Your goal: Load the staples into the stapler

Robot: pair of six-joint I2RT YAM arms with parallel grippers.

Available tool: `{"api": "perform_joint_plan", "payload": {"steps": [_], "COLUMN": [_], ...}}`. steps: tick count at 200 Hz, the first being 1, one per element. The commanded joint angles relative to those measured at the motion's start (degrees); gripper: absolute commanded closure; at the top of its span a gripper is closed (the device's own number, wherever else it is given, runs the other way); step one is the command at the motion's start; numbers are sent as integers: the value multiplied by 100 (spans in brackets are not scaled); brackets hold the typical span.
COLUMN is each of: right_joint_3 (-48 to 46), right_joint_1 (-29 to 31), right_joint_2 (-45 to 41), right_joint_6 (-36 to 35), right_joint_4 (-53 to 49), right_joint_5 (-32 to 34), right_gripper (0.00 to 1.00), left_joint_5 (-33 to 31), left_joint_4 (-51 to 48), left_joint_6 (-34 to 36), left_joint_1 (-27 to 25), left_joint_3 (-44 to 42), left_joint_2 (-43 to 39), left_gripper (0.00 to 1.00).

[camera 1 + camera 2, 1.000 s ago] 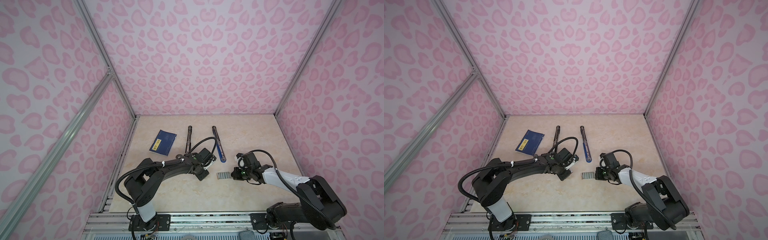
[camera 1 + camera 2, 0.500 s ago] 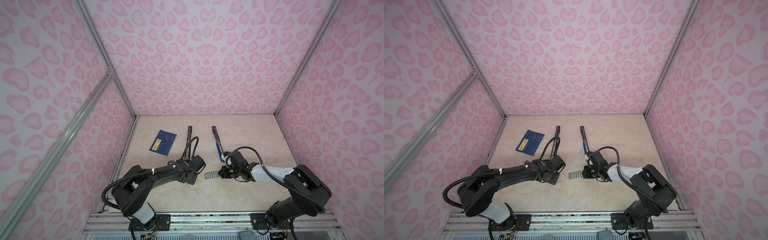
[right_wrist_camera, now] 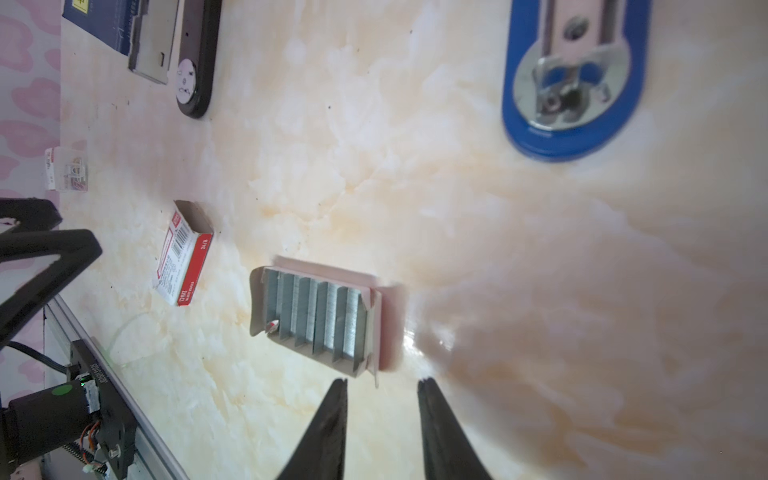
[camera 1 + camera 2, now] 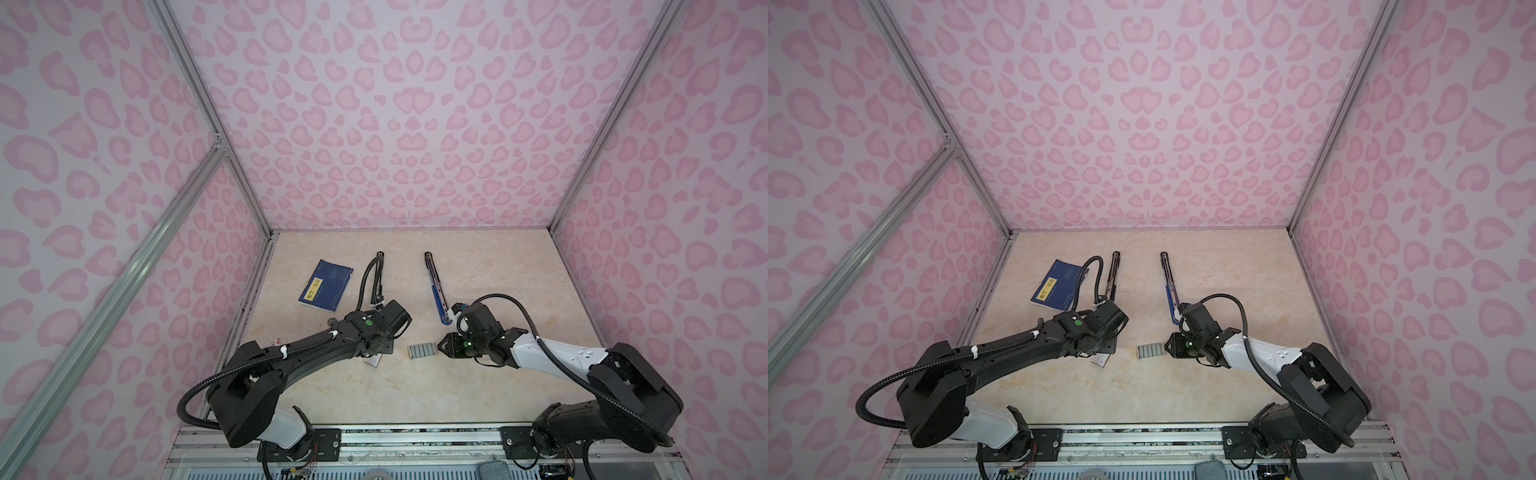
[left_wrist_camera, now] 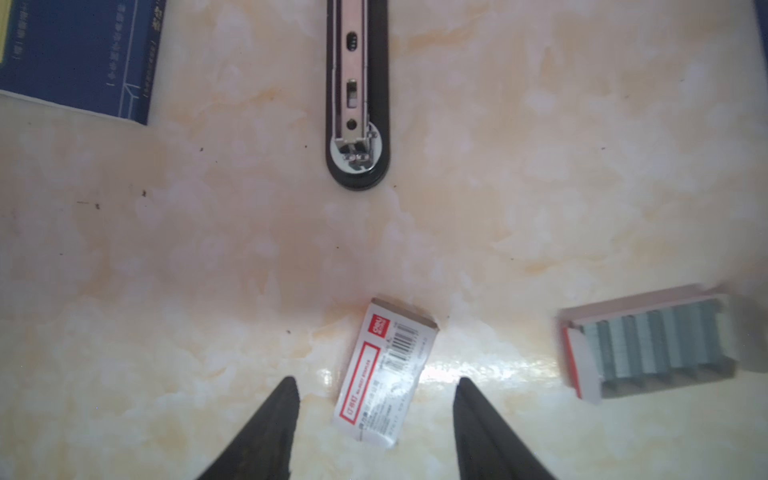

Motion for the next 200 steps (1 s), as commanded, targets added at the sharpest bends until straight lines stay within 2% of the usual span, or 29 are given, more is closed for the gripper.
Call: {"api": "perform_joint_plan", "payload": {"steps": [1,16,27,38,48,129,162,200], "right_joint_3": [-100,-196,-281,-361,-435,-1111,-1230,-1342], "right_joint_1": [-144,-340,-502,-620,-712,-858,-890,-938], "right_joint_2": [-269,-537,-741,-947,-1140,-2244,-2360,-2533], "right_joint_6": [-146,-216,-296,-360,-430,-492,-413,-362], "right_joint_4": [-293,-427,-506,-587,-644,-618,-573,-569], "right_joint_5": [91,74,40,20,-4,271,328,374], "right_gripper": [70,73,75,75,77,76,77,76], "left_joint_5": [818,1191,1463,1689,1834,2479,2672,2692], "left_joint_4": [318,516,595,605,531,286,64,-66], "left_joint_6": [-343,-451,-506,-558,-559,-562,-460,-517], "left_joint_1": [-90,-194,-261,-341,-397,-530,-530,-538], "left_joint_3": [144,282,442,665,916,2135,2559,2617], "left_joint_2": [-77,-8,119,351,602,2104,2531,2684], "left_gripper": [45,55,68,76,80,81,80,80]}}
